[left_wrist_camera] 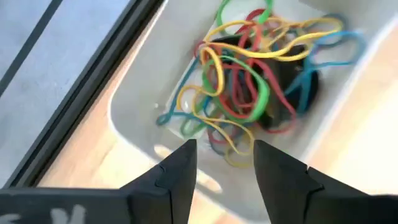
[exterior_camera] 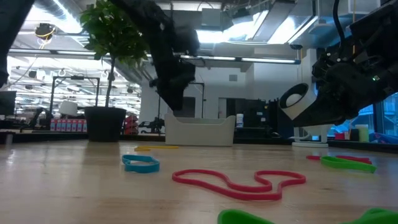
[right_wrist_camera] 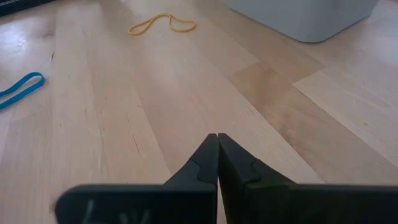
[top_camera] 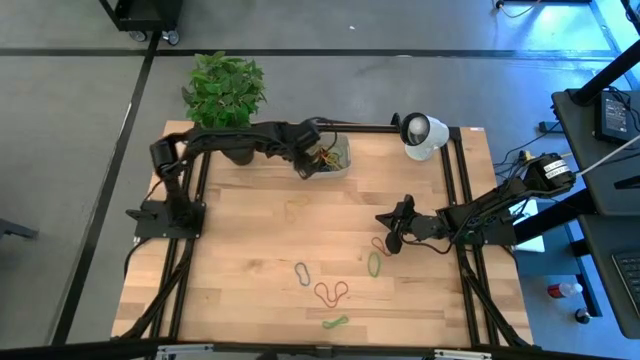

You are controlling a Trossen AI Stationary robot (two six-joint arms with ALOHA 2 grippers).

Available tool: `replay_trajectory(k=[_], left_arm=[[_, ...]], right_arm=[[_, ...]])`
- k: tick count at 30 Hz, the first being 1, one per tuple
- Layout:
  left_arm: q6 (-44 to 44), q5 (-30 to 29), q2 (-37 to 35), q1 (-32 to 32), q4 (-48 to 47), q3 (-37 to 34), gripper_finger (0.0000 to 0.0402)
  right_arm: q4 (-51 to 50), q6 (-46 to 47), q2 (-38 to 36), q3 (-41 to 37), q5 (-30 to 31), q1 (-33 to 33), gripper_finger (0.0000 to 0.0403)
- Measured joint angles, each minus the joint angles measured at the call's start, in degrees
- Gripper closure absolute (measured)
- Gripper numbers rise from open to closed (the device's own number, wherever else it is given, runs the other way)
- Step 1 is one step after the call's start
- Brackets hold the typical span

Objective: Pick and place rubber bands into bin
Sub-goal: Put the green rubber band into the gray bin

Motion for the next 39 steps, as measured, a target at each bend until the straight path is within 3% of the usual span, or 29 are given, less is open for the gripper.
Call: replay_trajectory(k=[6, 9, 17, 22, 24, 32, 39], left_arm=[[-2.76, -0.91, -8.31, -5.46, -3.22, -3.8, 0.0272], [-3.05, -4.05, -13.34, -9.84, -3.5, -8.4, 0.0294], [-11.37, -6.88, -26.91, -24.2, 2.96, -27.88, 0.0388], [-16.43, -6.96, -33.22, -31.84, 12.41, -40.4, 0.04], [-17.09, -7.47, -35.03, -33.98, 16.13, -44.52, 0.04], [-10.53, -8.87, -39.82, -35.91, 34.28, -57.04, 0.04], [-6.81, -8.92, -40.7, -34.17, 41.71, -60.87, 0.04]], right_arm=[[0.0, 0.01, 0.0, -0.02, 0.0, -0.01, 0.0398], [-0.33, -0.13, 0.0, 0.0, -0.02, 0.01, 0.0398], [0.63, -0.4, 0.0, -0.02, -0.02, 0.02, 0.0398], [-1.27, -0.41, 0.02, 2.21, -1.25, 0.1, 0.04], [-6.71, -0.4, 0.0, 5.64, -3.19, 0.23, 0.0401], [-46.01, 4.08, 4.47, 26.49, -11.28, 2.59, 0.0401], [-55.34, 3.22, 13.18, 36.26, -18.32, 5.55, 0.0377]])
